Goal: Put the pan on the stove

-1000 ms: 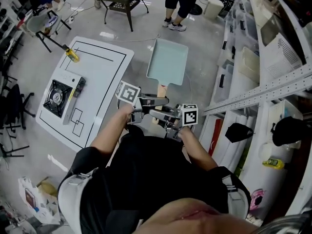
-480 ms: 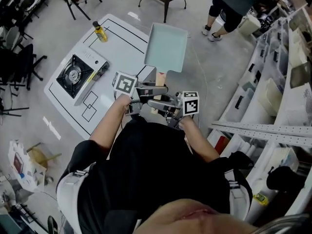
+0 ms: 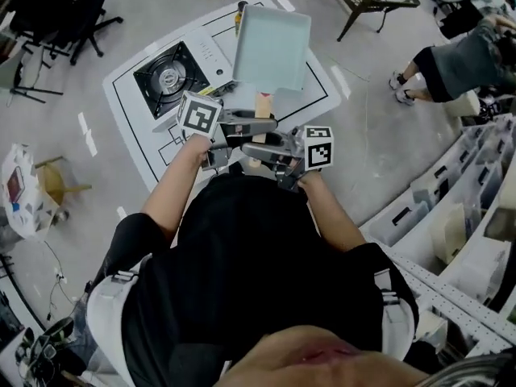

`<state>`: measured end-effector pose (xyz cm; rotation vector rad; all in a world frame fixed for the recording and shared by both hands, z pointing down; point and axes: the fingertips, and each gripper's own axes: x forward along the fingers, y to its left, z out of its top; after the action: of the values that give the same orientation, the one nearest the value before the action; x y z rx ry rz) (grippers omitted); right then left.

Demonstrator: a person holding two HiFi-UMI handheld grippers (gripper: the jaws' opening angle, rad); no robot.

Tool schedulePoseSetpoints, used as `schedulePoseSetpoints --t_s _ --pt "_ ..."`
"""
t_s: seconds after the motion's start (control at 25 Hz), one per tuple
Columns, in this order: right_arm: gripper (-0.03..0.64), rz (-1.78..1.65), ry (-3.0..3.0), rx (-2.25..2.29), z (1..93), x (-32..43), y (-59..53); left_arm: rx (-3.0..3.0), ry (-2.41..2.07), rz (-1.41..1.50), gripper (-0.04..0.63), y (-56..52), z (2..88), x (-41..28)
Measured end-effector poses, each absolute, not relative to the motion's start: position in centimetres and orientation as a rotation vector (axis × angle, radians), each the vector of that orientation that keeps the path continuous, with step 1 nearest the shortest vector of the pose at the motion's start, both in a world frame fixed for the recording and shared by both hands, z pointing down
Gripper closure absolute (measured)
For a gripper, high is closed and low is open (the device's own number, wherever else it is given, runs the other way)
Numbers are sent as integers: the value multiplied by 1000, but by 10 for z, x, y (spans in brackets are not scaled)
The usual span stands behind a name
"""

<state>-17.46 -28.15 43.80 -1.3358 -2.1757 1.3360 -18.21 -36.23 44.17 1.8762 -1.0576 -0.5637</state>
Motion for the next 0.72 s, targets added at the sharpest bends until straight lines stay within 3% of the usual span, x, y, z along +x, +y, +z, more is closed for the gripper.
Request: schedulePoseSetpoints --t_s 0.32,0.72 --pt "446 1274 -1865 -1501 459 -257 -203 1728 -1327 -713 411 -277 465 -289" --pt "445 1167 -1586 -1647 492 -294 -144 1507 -1515 -948 411 -209 497 -343"
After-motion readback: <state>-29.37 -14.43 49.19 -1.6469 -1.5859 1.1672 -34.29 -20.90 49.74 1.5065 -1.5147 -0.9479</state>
